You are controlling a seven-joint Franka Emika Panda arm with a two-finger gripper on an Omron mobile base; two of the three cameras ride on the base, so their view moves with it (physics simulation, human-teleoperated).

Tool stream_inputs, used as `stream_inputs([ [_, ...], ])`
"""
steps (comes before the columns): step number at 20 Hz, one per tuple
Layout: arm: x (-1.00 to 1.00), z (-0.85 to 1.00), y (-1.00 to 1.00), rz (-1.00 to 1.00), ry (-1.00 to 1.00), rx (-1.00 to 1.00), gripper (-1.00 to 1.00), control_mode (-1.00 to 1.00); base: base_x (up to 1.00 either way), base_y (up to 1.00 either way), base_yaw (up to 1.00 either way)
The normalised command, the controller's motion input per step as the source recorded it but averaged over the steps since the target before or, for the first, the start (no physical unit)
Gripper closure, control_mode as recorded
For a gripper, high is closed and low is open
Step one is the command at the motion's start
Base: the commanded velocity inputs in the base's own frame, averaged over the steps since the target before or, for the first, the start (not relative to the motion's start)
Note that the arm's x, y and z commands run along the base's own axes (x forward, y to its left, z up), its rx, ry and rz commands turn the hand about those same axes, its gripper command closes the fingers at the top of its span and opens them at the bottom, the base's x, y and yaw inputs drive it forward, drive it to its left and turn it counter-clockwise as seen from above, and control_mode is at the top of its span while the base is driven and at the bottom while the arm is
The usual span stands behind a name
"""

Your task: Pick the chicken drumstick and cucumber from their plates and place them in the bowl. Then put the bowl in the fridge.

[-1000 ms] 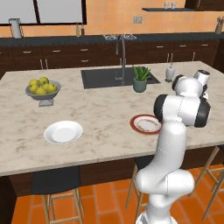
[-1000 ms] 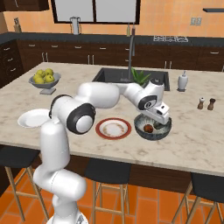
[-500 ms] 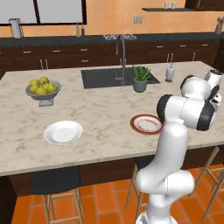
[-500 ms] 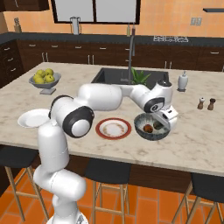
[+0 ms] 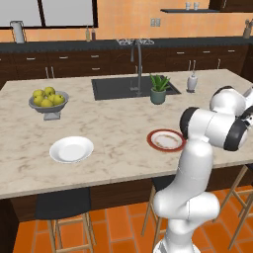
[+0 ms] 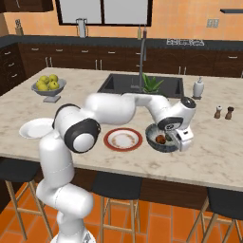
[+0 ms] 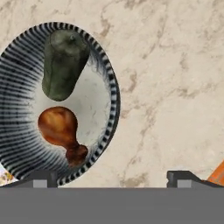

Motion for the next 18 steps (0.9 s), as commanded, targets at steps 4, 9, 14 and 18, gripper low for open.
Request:
stream_inputs([
  [4, 0.2, -0.61, 0.04, 0.0, 0.0, 0.12, -1.0, -1.0, 0.0, 0.0, 0.0],
  [9, 0.4, -0.21, 0.0, 0.0, 0.0, 0.0, -1.0, -1.0, 0.0, 0.0, 0.0],
  [14, 0.41, -0.26, 0.0, 0.02, 0.02, 0.1, -1.0, -1.0, 0.0, 0.0, 0.0],
  [18, 0.07, -0.41, 0.0, 0.01, 0.0, 0.14, -1.0, -1.0, 0.0, 0.0, 0.0],
])
